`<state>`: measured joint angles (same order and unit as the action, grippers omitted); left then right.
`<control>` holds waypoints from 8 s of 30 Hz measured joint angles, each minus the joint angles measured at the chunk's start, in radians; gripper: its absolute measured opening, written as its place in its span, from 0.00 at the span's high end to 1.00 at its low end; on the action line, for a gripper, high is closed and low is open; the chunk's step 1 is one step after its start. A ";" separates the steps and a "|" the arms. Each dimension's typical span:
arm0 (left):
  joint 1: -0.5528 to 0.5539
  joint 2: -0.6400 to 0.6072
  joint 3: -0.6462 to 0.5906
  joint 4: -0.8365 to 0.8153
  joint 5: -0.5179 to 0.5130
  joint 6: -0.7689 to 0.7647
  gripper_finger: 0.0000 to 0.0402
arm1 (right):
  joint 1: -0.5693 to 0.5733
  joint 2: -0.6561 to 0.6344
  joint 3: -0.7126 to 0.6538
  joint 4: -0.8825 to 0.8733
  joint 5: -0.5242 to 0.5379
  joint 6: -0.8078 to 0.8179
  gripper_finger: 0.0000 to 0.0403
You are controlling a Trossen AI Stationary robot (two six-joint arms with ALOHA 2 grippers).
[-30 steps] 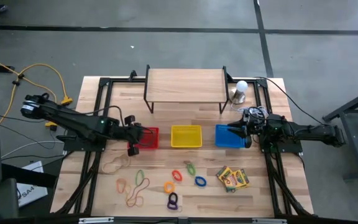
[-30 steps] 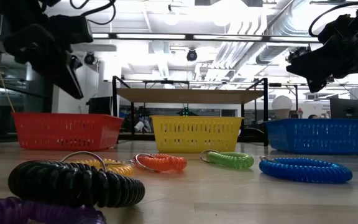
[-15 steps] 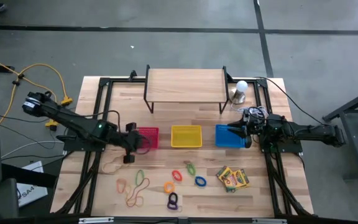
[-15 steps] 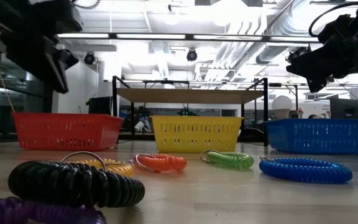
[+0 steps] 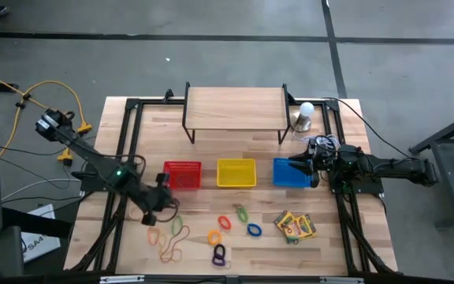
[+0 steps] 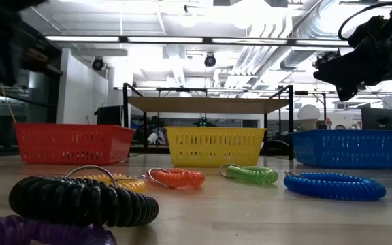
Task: Pick & Place Office Desk Supplies
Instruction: Put the orange rubber band into the red bin
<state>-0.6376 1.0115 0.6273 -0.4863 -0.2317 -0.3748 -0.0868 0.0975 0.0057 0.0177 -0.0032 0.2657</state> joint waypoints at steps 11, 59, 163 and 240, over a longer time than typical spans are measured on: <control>-0.187 0.000 0.000 0.025 0.000 0.000 0.89 | 0.000 0.000 0.000 0.000 0.000 0.000 0.77; -0.501 0.289 0.000 0.061 -0.085 -0.188 0.89 | 0.000 0.000 0.000 0.000 0.000 0.000 0.77; -0.404 0.069 -0.001 -0.099 -0.133 -0.401 1.00 | 0.000 0.000 0.000 0.000 0.000 0.000 0.77; 0.611 0.203 0.000 0.084 0.104 0.180 1.00 | 0.000 0.000 0.000 0.000 0.000 0.000 0.77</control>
<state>-0.0261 1.2148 0.6273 -0.4026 -0.1280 -0.1947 -0.0870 0.0973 0.0058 0.0181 -0.0033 0.2657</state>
